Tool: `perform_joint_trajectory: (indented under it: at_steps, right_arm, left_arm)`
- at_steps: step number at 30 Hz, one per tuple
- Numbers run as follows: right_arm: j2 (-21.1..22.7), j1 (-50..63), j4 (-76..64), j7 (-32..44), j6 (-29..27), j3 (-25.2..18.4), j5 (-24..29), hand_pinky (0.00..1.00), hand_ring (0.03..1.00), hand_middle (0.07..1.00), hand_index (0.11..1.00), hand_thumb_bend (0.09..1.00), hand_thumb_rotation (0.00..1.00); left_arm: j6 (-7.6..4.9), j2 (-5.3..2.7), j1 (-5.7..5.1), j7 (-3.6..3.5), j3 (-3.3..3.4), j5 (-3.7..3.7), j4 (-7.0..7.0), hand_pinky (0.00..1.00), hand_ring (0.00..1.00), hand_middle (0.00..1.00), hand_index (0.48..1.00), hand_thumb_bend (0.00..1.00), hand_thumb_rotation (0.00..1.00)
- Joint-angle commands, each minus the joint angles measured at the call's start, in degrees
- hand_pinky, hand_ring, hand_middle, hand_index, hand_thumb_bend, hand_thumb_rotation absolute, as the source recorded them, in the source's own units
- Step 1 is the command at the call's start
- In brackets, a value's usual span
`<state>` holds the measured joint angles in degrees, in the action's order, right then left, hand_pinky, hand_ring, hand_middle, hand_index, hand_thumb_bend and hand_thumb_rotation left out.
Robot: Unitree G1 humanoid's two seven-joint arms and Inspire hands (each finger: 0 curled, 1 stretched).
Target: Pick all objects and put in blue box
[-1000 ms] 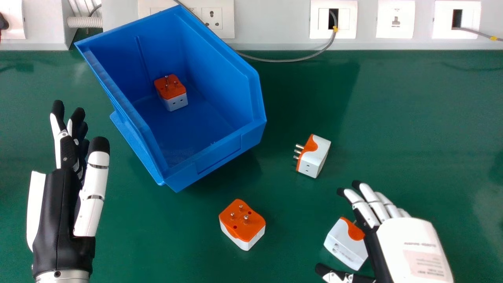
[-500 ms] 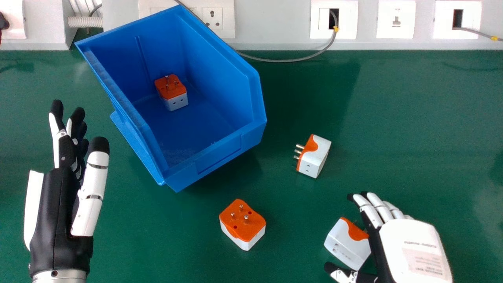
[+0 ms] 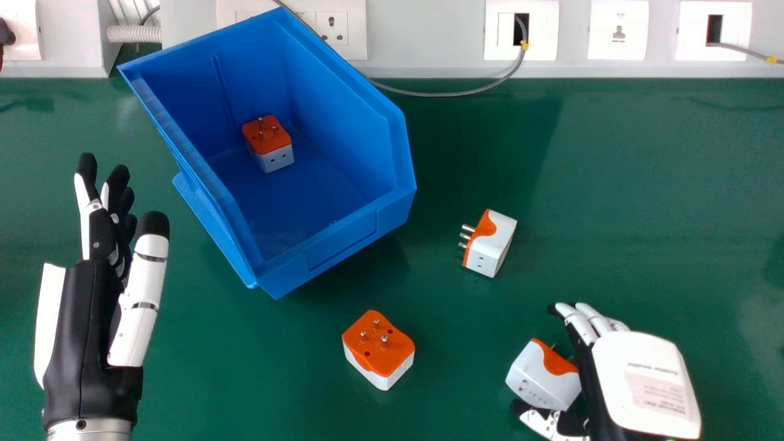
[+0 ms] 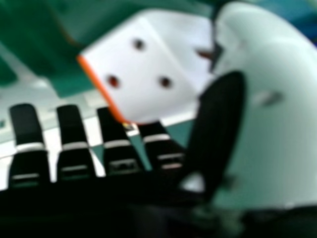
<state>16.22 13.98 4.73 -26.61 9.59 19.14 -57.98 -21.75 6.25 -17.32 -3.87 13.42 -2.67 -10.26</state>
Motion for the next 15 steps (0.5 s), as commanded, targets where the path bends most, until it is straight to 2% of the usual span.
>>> perform_joint_trajectory:
  at_steps: [1, 4, 8, 15]
  right_arm:
    - [0.04, -1.31, 0.92, 0.42, 1.03, 0.62, -0.42, 0.67, 0.792, 0.837, 0.805, 0.479, 0.41]
    - [0.15, -2.28, 2.09, 1.38, 1.75, 1.20, -0.09, 0.67, 0.787, 0.829, 0.798, 0.476, 0.39]
    - [0.47, -3.24, 3.35, 2.05, 2.34, 1.94, -0.14, 0.67, 0.789, 0.830, 0.802, 0.471, 0.38]
    - [0.56, -5.14, 6.42, 3.28, 3.65, 3.19, -0.42, 0.66, 0.783, 0.827, 0.796, 0.482, 0.35]
  left_arm:
    - [-0.22, 0.46, 0.23, -0.12, 0.26, -0.70, -1.34, 1.00, 1.00, 1.00, 0.990, 0.31, 0.85]
    - [-0.02, 0.40, 0.39, 0.17, 0.32, -0.50, -1.45, 1.00, 1.00, 1.00, 0.992, 0.35, 0.86]
    - [0.07, 0.23, 0.60, 0.25, 0.34, -0.89, -1.51, 1.00, 1.00, 1.00, 0.988, 0.36, 0.85]
    - [1.18, 0.06, 0.68, 0.46, 0.27, -1.27, -2.47, 1.00, 1.00, 1.00, 0.992, 0.32, 0.84]
